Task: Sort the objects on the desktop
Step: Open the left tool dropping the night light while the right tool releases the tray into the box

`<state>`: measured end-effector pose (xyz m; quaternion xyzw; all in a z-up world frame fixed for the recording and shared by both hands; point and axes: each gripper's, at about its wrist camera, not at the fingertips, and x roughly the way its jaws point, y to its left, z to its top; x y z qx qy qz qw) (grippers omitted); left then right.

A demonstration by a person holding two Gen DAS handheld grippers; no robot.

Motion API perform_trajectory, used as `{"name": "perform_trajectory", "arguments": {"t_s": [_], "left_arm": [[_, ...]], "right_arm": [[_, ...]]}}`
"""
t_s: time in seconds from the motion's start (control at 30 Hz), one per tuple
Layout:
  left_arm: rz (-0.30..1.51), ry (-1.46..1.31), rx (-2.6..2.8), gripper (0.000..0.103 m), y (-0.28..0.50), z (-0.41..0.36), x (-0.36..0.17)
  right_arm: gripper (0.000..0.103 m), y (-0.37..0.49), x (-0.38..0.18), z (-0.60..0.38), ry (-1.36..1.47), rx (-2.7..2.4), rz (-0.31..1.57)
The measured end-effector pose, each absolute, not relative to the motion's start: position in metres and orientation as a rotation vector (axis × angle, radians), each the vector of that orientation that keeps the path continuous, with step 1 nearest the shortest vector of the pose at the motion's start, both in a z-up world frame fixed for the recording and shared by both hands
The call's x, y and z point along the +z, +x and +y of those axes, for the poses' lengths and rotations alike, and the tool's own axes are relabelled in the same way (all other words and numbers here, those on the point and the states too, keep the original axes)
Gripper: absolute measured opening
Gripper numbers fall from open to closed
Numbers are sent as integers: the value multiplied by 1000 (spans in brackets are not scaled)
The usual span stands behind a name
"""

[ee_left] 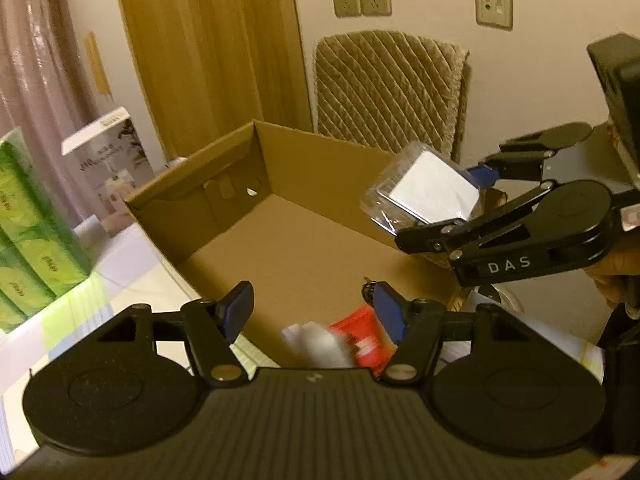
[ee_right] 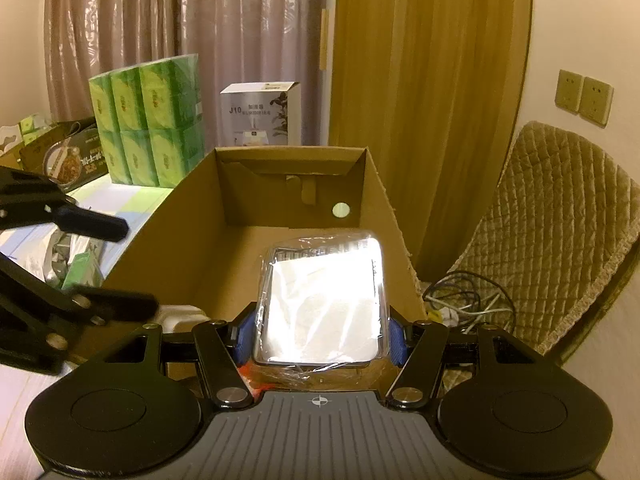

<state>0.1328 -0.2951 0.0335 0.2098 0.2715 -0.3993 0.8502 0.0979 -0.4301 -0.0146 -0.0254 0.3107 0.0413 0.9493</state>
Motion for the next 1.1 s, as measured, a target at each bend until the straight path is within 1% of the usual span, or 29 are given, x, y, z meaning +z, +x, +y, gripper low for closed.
{"name": "perform_trajectory", "arguments": {"t_s": [0.23, 0.33, 0.43, 0.63, 0.7, 0.73, 0.77, 0.8, 0.93, 1.03, 1.1], "left_arm": [[532, 370, -794, 69, 117, -261, 50], [535, 340, -769, 69, 111, -247, 53], [541, 313, -750, 69, 106, -236, 55], [537, 293, -714, 69, 94, -215, 56], [541, 276, -696, 72, 92, -206, 56], [544, 268, -686, 74, 90, -201, 56], [549, 259, -674, 74, 88, -196, 55], [555, 251, -664, 74, 87, -191, 54], [583, 243, -624, 75, 82, -168, 49], [596, 235, -588, 79, 75, -147, 45], [610, 232, -559, 80, 70, -131, 42]], "right_arm": [[59, 100, -16, -422, -56, 103, 637], [59, 100, -15, -419, -54, 120, 615], [82, 99, -10, -416, -55, 121, 591], [83, 81, -1, -411, -60, 112, 566], [85, 71, 0, -409, -52, 110, 556], [87, 66, 1, -407, -49, 109, 549], [91, 60, 2, -405, -47, 109, 541], [92, 55, 3, -402, -45, 109, 533], [95, 35, 8, -387, -46, 125, 511], [100, 21, 10, -374, -32, 149, 497], [101, 13, 12, -365, -30, 166, 491]]}}
